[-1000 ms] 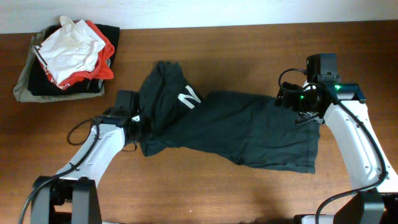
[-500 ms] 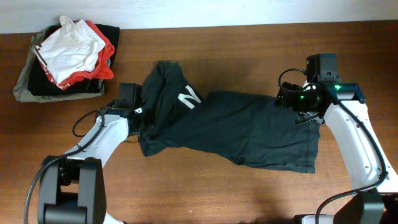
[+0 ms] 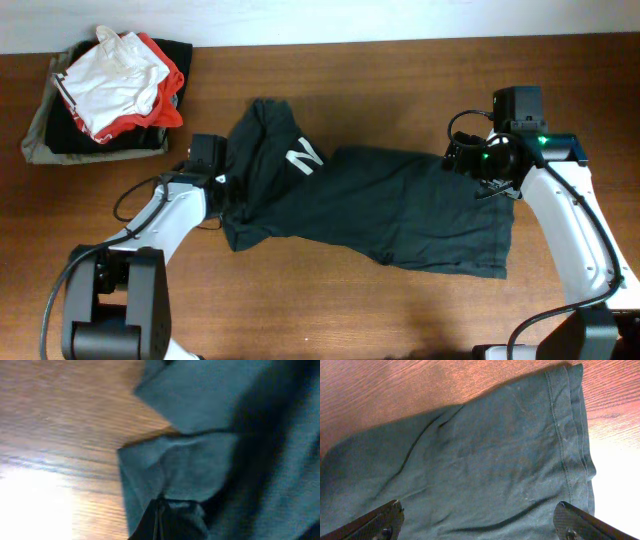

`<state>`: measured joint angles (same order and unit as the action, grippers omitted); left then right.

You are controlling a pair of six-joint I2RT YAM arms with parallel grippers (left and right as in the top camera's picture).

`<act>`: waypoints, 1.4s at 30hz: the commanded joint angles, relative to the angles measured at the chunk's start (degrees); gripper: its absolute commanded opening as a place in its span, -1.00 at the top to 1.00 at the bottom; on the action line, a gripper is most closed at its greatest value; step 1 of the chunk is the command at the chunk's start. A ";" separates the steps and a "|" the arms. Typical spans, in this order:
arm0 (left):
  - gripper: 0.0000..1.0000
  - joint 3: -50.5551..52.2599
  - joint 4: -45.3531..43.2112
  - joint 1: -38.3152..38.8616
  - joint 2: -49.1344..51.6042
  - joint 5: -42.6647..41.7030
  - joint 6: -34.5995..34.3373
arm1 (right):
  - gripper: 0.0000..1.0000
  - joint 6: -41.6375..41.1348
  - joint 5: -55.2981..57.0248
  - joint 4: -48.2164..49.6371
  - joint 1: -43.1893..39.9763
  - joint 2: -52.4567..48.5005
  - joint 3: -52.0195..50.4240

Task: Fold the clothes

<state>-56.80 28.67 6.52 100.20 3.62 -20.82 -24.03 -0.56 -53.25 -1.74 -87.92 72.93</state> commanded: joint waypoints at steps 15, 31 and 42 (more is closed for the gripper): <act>0.98 -7.82 10.36 -12.92 -0.87 3.48 -0.15 | -0.97 -0.46 -0.07 0.61 -0.22 -0.22 -0.09; -0.98 -5.55 18.91 -12.79 -2.38 -11.34 -0.66 | -0.97 -0.46 -0.09 0.61 -0.22 -0.22 -0.09; -0.98 0.09 13.11 -10.16 -2.38 -11.32 -3.63 | -0.97 -0.48 -0.09 0.76 -0.22 -0.22 -0.09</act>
<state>-57.30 42.96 -5.69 97.89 -6.92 -22.85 -23.99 -0.56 -52.62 -1.74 -87.92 72.93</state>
